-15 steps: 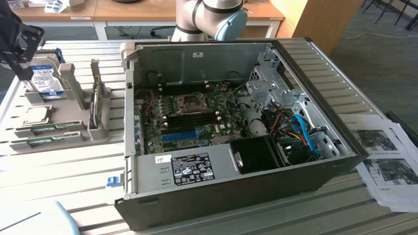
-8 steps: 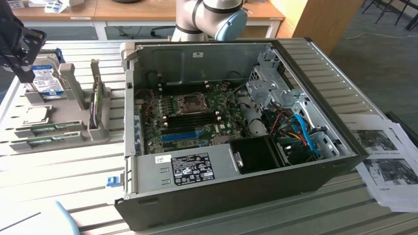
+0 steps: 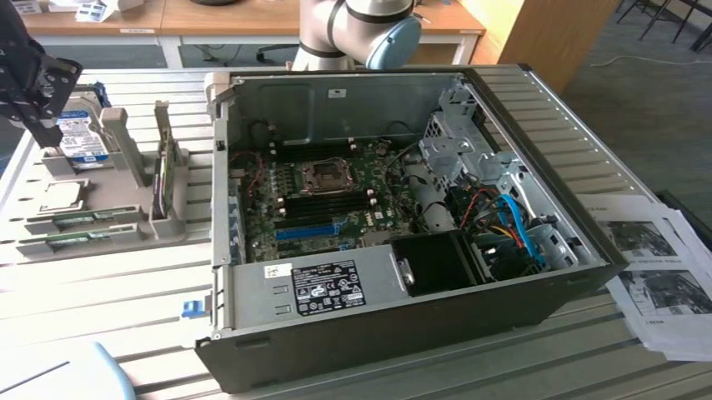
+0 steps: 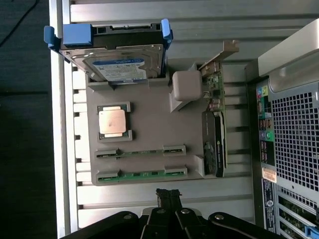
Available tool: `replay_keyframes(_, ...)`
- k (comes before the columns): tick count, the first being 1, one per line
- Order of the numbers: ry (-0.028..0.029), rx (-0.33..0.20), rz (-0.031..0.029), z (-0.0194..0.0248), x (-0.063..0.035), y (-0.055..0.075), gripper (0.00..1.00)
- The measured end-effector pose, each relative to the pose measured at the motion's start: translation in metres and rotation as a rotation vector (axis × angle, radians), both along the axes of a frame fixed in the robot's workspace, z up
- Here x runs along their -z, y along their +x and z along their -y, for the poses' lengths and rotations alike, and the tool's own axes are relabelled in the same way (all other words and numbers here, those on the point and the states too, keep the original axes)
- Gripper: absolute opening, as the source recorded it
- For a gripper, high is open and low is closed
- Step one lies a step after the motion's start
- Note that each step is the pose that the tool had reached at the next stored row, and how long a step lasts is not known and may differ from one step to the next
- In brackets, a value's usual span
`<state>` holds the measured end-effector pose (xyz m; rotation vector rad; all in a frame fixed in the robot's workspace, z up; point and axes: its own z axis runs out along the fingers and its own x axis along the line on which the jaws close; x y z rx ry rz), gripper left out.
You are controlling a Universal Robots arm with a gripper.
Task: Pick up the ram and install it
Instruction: 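Reach for the ram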
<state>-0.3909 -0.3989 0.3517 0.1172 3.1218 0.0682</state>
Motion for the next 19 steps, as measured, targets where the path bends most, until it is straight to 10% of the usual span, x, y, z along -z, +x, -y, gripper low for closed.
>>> replay_keyframes(19,-0.0001,0.0,-0.0058,0.0,0.02,0.0,0.09)
